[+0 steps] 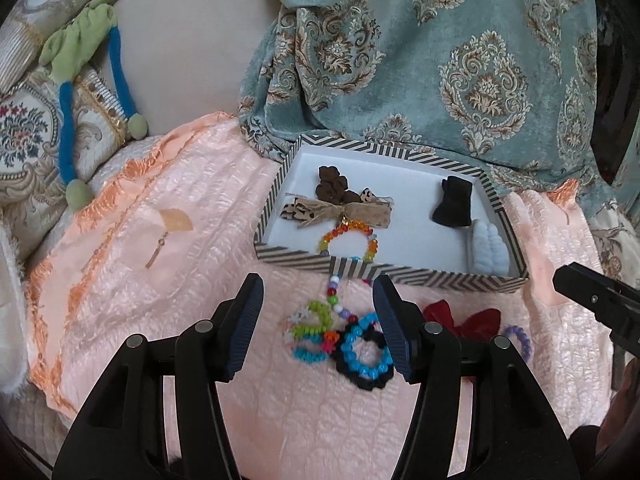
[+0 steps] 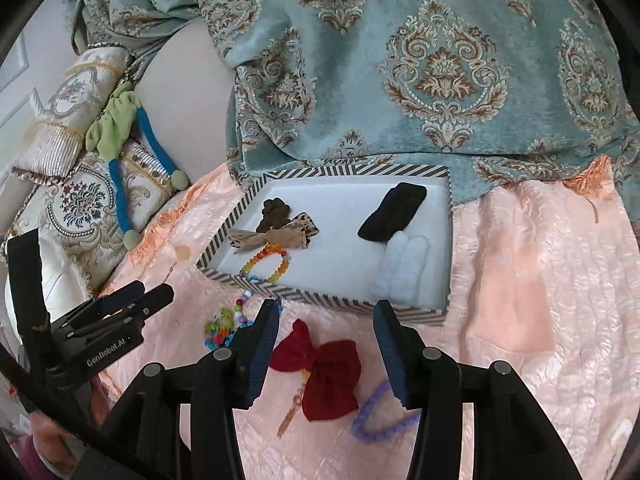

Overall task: Organize jewelry
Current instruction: 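Withdraw both tools from the tray toward the remaining bead bracelets, then grasp the blue bead bracelet with right tool while left tool grasps multicolor bracelet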

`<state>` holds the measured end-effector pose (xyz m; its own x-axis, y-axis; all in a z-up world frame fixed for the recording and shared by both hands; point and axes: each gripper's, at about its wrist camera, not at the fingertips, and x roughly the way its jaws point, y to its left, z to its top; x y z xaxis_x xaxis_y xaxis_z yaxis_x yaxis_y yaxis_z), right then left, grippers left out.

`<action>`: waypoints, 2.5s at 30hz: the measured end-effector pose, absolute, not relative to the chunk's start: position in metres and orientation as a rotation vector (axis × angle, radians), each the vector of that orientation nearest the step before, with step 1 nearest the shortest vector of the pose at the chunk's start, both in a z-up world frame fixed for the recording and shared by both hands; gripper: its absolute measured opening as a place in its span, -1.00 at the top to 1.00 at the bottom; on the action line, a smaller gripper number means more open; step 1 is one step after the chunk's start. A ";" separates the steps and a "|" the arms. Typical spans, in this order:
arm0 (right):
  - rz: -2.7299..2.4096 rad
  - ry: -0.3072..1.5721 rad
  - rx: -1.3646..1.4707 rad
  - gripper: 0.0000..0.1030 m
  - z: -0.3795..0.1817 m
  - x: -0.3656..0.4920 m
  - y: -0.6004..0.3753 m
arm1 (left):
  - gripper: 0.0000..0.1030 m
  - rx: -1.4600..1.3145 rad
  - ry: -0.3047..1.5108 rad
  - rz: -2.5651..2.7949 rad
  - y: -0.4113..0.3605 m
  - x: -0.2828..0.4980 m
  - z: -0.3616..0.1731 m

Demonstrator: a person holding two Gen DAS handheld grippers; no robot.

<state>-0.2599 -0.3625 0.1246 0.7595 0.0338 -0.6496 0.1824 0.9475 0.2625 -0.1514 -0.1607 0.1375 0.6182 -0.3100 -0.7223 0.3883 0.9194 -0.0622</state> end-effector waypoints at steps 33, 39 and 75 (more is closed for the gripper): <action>0.148 0.862 0.301 0.17 0.057 -0.203 -0.298 | -0.11 -0.092 1.080 -0.402 -0.100 -0.122 0.060; 0.134 0.936 0.259 0.18 0.035 -0.159 -0.292 | -0.11 -0.076 1.097 -0.384 -0.093 -0.113 0.048; 0.127 0.674 0.292 0.85 0.131 -0.238 -0.331 | 0.78 -0.034 1.040 -0.571 -0.121 -0.106 0.075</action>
<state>-0.2383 -0.3306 0.1311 0.7754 0.2092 -0.5958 -0.0214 0.9517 0.3064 -0.1056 -0.1206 0.0748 0.3747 -0.4622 -0.8038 0.4304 0.8545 -0.2908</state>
